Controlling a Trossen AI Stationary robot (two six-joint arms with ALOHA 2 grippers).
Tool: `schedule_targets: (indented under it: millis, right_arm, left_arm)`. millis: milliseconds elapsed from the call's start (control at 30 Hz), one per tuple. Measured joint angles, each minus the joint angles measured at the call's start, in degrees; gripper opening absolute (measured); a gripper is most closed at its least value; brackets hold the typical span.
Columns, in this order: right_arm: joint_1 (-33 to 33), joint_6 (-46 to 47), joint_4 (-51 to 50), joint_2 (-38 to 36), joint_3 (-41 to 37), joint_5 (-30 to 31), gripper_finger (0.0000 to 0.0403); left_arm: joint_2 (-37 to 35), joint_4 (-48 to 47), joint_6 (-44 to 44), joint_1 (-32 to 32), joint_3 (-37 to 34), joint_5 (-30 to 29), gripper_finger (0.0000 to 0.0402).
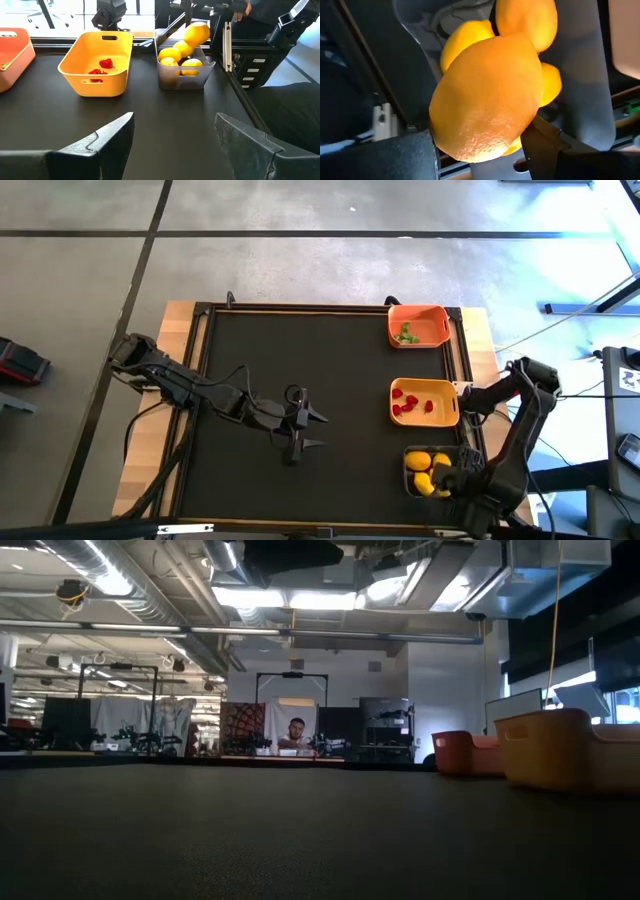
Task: Sort produce into baskets
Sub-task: Put the yellow lemon into the black bin
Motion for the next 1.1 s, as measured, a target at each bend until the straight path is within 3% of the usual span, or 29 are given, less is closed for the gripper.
schedule_targets:
  millis: [400, 633, 1100]
  right_arm:
    - [-0.04, -4.18, -3.94, 3.34, -1.37, -1.33, 0.0154]
    - [-0.04, -4.58, -1.02, 3.41, -6.5, -3.86, 0.0154]
    - [-0.04, -10.38, 2.05, 3.41, -7.58, -3.62, 0.0154]
  left_arm:
    - [0.02, -0.01, 0.53, 0.0, 0.0, 0.0, 0.0272]
    - [0.02, -0.03, 1.03, 0.0, 0.0, 0.0, 0.0272]
    - [0.02, -0.01, 0.7, 0.71, 0.0, -0.07, 0.0272]
